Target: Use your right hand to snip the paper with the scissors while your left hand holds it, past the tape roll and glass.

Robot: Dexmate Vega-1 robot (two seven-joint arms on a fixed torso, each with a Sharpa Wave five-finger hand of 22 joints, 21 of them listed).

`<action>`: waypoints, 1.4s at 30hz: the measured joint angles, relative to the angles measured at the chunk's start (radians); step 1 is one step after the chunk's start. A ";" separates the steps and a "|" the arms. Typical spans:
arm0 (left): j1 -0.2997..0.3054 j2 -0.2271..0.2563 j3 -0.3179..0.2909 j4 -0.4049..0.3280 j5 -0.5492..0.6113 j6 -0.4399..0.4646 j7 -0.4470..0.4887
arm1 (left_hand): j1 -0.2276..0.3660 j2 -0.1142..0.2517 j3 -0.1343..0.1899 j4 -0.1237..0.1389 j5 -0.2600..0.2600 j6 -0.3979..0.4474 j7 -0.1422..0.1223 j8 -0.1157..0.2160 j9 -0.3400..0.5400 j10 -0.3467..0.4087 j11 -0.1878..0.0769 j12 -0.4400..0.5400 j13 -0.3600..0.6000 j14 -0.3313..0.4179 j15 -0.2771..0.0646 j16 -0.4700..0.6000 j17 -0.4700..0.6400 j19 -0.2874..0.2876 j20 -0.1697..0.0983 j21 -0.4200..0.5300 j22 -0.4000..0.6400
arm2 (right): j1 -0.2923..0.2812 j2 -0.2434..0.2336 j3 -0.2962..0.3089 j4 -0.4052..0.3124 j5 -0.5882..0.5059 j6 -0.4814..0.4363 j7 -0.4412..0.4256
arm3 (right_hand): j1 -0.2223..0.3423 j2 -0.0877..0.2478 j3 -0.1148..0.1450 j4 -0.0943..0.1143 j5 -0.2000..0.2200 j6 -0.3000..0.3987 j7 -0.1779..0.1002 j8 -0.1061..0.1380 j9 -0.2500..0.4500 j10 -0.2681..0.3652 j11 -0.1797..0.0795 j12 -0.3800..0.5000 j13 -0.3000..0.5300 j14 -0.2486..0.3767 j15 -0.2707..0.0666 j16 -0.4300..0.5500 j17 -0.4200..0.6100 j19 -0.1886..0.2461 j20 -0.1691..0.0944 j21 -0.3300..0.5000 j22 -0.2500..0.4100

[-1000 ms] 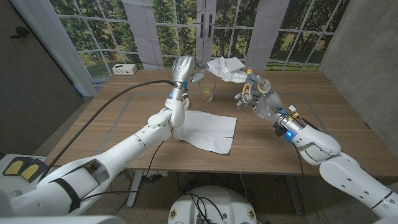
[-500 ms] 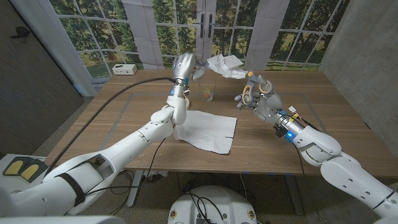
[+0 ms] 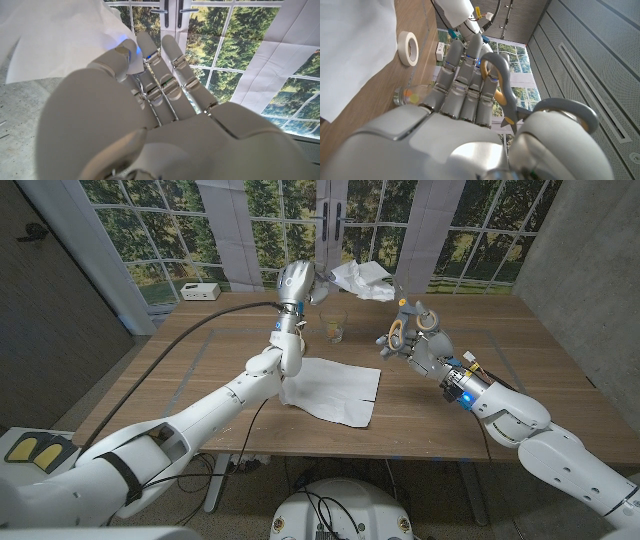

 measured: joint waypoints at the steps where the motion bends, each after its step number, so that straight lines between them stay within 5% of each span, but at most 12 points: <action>1: -0.003 -0.003 0.002 0.005 0.000 0.000 0.000 | -0.003 -0.002 0.002 0.002 0.003 0.000 0.000 0.000 0.001 0.000 0.000 0.000 0.000 0.000 0.000 0.000 0.000 -0.002 0.002 0.000 0.000 | 0.000 0.000 0.000 0.000 0.000 -0.004 -0.002 | -0.007 0.001 0.000 0.000 0.000 0.000 0.000 0.000 -0.002 0.000 0.000 -0.001 0.001 -0.002 0.002 0.000 0.000 0.000 0.000 -0.003 0.000; 20: -0.059 -0.044 0.047 0.119 0.039 -0.005 0.099 | -0.023 0.002 0.006 0.006 0.015 -0.018 -0.004 0.000 0.015 -0.005 -0.005 -0.005 0.000 -0.006 0.001 -0.004 0.000 -0.010 0.004 0.000 0.000 | -0.004 -0.057 0.014 -0.037 0.014 -0.084 -0.014 | -0.017 0.011 -0.018 -0.001 0.015 -0.016 0.006 -0.013 -0.014 -0.013 0.013 -0.018 -0.001 -0.014 0.014 -0.012 -0.018 0.011 0.000 -0.022 0.002; 42: -0.079 -0.129 0.004 0.262 0.186 -0.048 0.152 | -0.022 0.002 0.005 0.005 0.021 -0.018 -0.004 0.000 0.020 -0.007 -0.007 -0.004 0.000 -0.013 0.005 -0.005 0.005 -0.010 0.003 0.006 0.003 | -0.039 -0.141 0.082 -0.107 0.031 -0.181 -0.035 | -0.006 0.022 -0.026 -0.010 0.026 -0.030 0.009 -0.024 -0.029 -0.022 0.022 -0.031 -0.014 -0.020 0.019 -0.019 -0.028 0.016 -0.005 -0.040 0.002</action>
